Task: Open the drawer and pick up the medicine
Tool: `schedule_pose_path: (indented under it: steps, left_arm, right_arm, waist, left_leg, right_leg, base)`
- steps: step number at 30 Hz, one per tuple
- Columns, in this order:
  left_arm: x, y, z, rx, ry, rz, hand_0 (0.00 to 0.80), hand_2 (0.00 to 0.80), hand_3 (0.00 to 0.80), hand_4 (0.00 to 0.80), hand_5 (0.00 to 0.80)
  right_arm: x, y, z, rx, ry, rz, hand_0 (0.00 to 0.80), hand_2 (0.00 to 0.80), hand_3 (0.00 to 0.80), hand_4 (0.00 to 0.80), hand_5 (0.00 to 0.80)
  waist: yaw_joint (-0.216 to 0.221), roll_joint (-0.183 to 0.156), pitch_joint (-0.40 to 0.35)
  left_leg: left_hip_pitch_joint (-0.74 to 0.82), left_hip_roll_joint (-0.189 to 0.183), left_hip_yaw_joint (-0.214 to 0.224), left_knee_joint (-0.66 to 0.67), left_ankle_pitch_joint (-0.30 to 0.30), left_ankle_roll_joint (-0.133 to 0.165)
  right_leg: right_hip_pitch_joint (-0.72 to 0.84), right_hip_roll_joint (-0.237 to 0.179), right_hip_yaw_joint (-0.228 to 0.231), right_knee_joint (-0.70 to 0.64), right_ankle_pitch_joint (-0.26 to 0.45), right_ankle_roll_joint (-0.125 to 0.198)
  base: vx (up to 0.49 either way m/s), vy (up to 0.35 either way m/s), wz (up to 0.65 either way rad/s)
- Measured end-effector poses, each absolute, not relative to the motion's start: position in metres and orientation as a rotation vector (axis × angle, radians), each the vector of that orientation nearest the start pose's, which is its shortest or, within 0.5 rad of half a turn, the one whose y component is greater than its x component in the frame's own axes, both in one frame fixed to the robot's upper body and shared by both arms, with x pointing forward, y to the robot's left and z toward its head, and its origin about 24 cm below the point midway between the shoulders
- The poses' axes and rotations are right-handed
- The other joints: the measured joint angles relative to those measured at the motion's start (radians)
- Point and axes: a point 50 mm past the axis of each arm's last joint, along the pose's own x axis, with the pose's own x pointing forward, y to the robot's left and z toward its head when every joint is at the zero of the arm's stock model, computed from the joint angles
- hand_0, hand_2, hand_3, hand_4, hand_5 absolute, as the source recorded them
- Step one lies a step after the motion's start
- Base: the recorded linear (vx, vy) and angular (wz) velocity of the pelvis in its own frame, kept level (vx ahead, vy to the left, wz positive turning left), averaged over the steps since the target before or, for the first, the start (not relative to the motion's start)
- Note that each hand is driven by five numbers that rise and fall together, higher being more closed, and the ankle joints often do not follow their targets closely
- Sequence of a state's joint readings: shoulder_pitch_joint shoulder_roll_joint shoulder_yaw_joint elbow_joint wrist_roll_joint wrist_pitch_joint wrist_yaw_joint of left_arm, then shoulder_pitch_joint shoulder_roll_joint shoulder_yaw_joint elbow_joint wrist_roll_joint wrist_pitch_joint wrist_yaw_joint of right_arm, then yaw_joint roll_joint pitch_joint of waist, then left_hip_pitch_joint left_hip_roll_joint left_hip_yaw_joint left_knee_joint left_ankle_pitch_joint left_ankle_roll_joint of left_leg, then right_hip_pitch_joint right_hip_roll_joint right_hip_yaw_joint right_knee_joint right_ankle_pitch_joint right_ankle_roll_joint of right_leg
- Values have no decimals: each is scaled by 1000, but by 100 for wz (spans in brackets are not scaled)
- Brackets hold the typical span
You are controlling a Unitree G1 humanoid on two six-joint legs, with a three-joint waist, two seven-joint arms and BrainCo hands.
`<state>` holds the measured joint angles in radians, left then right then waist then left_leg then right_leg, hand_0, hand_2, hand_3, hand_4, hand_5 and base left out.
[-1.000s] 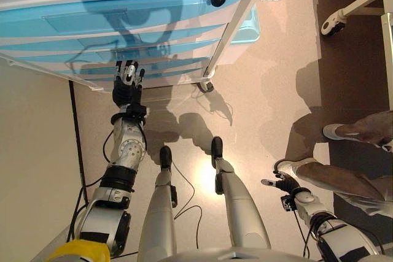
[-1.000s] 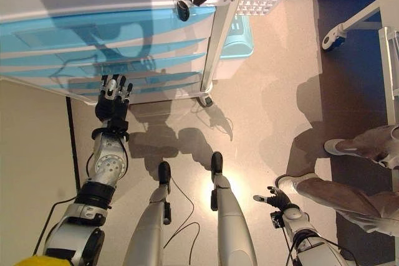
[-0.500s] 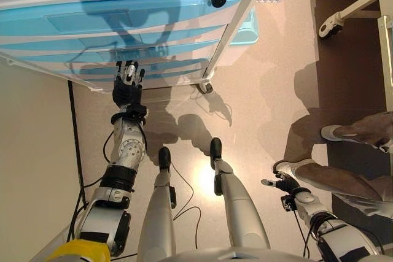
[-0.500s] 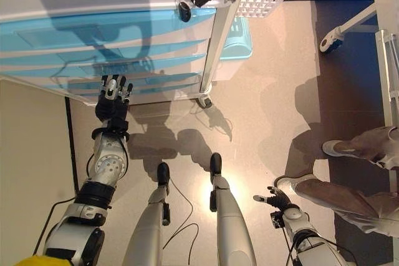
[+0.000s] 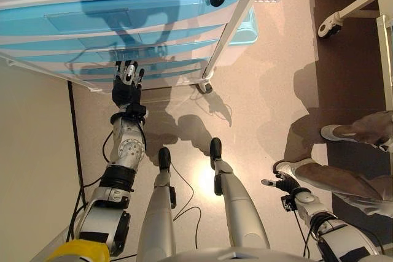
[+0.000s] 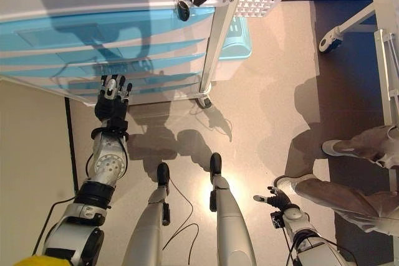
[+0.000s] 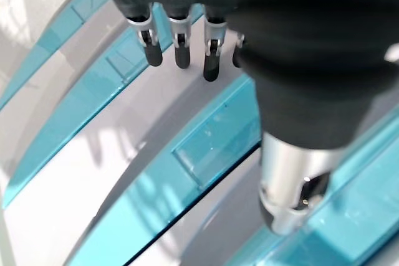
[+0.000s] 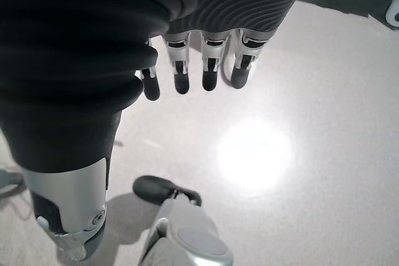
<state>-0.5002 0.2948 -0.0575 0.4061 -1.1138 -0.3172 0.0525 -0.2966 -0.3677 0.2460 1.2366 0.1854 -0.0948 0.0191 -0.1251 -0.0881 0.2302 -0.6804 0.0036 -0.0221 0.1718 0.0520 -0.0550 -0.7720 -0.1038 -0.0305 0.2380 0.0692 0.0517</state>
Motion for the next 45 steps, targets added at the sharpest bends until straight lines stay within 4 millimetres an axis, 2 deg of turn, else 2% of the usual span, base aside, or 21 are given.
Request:
schedule_pose_path:
  steps: [1,3,4,5,6,8,9,45]
  left_arm:
    - [342,202,119,-813,-323,78,333,333,333,333,333]
    - [342,203,119,-812,-323,84,355,355,355,355,355]
    - [342,204,119,-811,-322,87,417,417,417,417,417]
    - [342,205,119,-809,-323,90,417,417,417,417,417]
    - [341,207,120,-805,-323,98,502,502,502,502,502]
    - [341,209,120,-800,-322,102,530,530,530,530,530]
    - [341,211,121,-795,-323,106,800,800,800,800,800]
    - [339,212,112,-799,-281,116,800,800,800,800,800]
  right_arm:
    - [212,-261,-105,-323,859,-66,0,0,0,0,0]
    - [212,-261,-105,-323,860,-65,0,0,0,0,0]
    - [212,-261,-105,-323,860,-65,0,0,0,0,0]
    - [211,-261,-105,-323,860,-64,0,0,0,0,0]
    - [211,-261,-105,-321,861,-60,0,0,0,0,0]
    - [211,-261,-105,-321,861,-57,0,0,0,0,0]
    - [211,-261,-105,-330,863,-46,0,0,0,0,0]
    - [203,-261,-110,-333,888,-29,0,0,0,0,0]
  waist:
    - [0,0,0]
    - [0,0,0]
    - [-1,0,0]
    - [-2,0,0]
    - [-4,0,0]
    - [-6,0,0]
    - [-9,0,0]
    - [3,1,0]
  left_leg:
    - [0,0,0,0,0,0]
    - [-3,0,0,1,0,0]
    - [-4,0,0,2,0,0]
    - [-5,-1,0,2,0,0]
    - [-7,-1,0,2,0,0]
    - [-8,-1,-1,2,0,0]
    - [-9,-1,-1,2,0,0]
    - [6,-2,8,8,0,0]
  right_leg:
    - [0,0,0,0,0,0]
    - [-1,0,0,0,0,0]
    - [-2,0,0,0,1,0]
    - [-4,-1,0,0,1,0]
    - [-6,-1,0,-1,2,-1]
    - [-7,-1,0,-1,2,-1]
    - [-7,-2,-1,-2,2,-1]
    - [2,-2,4,10,2,-1]
  base:
    - [0,0,0]
    - [0,0,0]
    - [0,0,0]
    - [0,0,0]
    - [0,0,0]
    - [0,0,0]
    - [0,0,0]
    - [0,0,0]
